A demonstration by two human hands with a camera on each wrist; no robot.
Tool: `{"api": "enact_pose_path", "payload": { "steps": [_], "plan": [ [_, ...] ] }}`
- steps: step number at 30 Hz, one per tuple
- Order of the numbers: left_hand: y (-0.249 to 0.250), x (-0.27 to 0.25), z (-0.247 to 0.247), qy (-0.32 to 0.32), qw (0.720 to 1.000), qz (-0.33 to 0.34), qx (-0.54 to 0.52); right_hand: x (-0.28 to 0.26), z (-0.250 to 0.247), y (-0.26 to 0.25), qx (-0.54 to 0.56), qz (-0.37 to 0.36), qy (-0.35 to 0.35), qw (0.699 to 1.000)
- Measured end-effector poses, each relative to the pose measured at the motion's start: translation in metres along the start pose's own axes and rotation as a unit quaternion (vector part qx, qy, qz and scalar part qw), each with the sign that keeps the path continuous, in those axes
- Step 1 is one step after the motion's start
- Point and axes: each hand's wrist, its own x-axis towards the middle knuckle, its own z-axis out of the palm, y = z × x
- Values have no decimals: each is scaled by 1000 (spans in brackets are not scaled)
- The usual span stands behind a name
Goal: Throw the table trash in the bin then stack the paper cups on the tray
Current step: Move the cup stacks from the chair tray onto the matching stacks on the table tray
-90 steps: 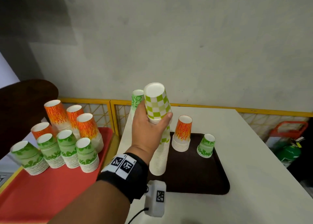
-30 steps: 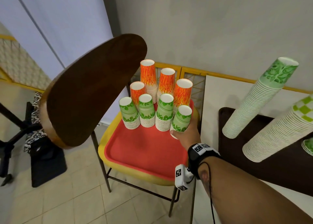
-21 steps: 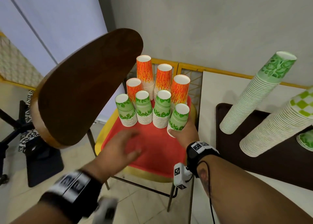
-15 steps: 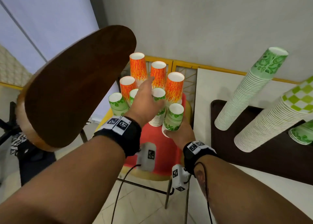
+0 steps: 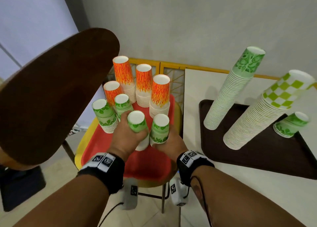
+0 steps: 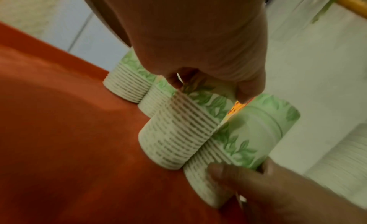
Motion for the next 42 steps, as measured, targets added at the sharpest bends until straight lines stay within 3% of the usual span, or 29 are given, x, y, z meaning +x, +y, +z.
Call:
{"api": "enact_pose_path", "payload": {
  "steps": [5, 8, 14, 18, 20, 27, 34, 37, 42],
  "plan": [
    [-32, -33, -2, -50, 997, -23, -57, -10, 10, 5, -17, -8, -2, 1000],
    [-23, -41, 0, -52, 995, 5, -81, -15, 9, 2, -24, -15, 2, 1000],
    [-36, -46, 17, -43, 996, -28, -78, -23, -3, 4, -23, -18, 26, 999],
    [-1, -51, 42, -40, 996, 7, -73, -35, -36, 3, -16, -37, 73, 997],
    [18, -57, 59, -54, 995, 44, -77, -48, -56, 7, -5, -43, 96, 994],
    [59, -104, 137, -117, 989, 73, -58, -129, -138, 45, 71, -50, 157, 984],
    [138, -153, 247, -178, 977, 114, -28, -202, -264, 83, 65, -45, 217, 973],
    [173, -154, 295, -169, 977, 113, -64, -202, -325, 84, 49, -67, 202, 976],
    [220, -137, 357, -118, 980, 89, -132, -155, -403, 84, 19, -107, 203, 973]
  ]
}}
